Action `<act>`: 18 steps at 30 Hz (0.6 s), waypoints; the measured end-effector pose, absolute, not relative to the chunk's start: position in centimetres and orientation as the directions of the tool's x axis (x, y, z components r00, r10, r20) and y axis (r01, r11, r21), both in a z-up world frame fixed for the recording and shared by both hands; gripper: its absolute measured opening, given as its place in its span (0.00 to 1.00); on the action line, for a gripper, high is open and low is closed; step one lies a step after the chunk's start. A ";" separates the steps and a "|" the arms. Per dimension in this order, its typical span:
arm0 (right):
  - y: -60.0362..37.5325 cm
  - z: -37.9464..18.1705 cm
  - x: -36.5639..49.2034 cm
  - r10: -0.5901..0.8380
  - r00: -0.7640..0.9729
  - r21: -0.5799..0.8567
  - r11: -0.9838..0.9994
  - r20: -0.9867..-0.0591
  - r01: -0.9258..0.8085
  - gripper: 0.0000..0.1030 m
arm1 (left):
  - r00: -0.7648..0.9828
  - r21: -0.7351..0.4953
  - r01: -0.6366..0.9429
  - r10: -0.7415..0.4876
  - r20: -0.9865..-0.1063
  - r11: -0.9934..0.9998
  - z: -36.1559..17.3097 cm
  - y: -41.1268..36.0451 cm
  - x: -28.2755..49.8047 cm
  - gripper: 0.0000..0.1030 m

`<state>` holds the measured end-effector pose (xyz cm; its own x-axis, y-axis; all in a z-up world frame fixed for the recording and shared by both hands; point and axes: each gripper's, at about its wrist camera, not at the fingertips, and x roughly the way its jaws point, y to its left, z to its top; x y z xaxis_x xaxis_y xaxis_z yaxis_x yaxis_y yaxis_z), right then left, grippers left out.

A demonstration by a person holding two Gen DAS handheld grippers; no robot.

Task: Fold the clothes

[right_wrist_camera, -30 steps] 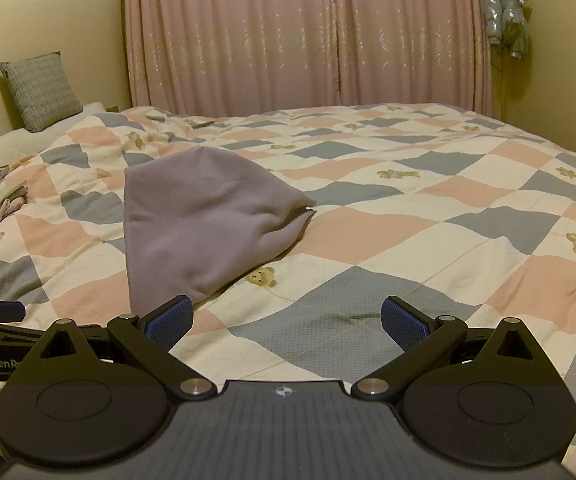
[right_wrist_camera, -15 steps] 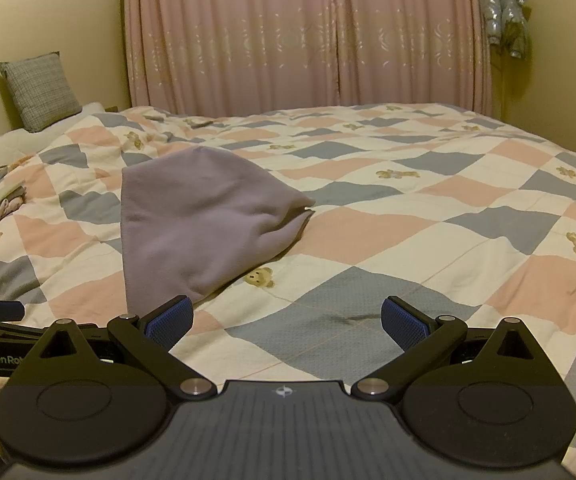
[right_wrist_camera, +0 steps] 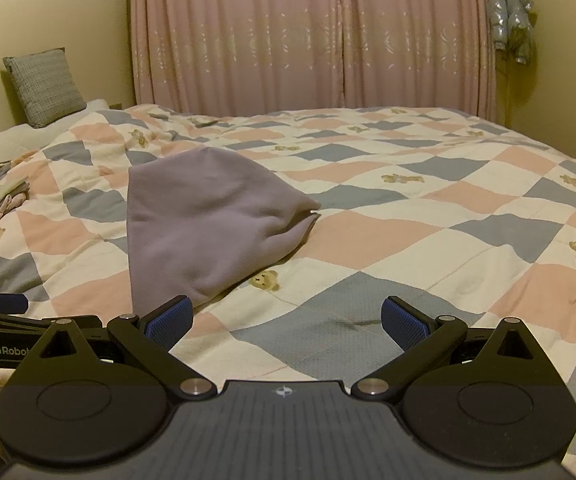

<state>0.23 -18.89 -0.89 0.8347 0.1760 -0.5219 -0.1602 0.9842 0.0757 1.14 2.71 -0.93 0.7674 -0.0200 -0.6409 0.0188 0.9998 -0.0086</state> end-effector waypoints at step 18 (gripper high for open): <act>-18.9 -0.8 0.7 0.182 0.835 0.075 0.983 -0.520 -0.168 1.00 | 0.763 0.009 0.001 0.005 -0.646 1.000 -0.7 3.2 1.5 1.00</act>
<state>0.74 -18.89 -0.79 0.8346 0.1822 -0.5198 -0.1676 0.9830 0.0753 1.51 3.18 -0.73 0.7633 0.0051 -0.6460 0.0007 1.0000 0.0086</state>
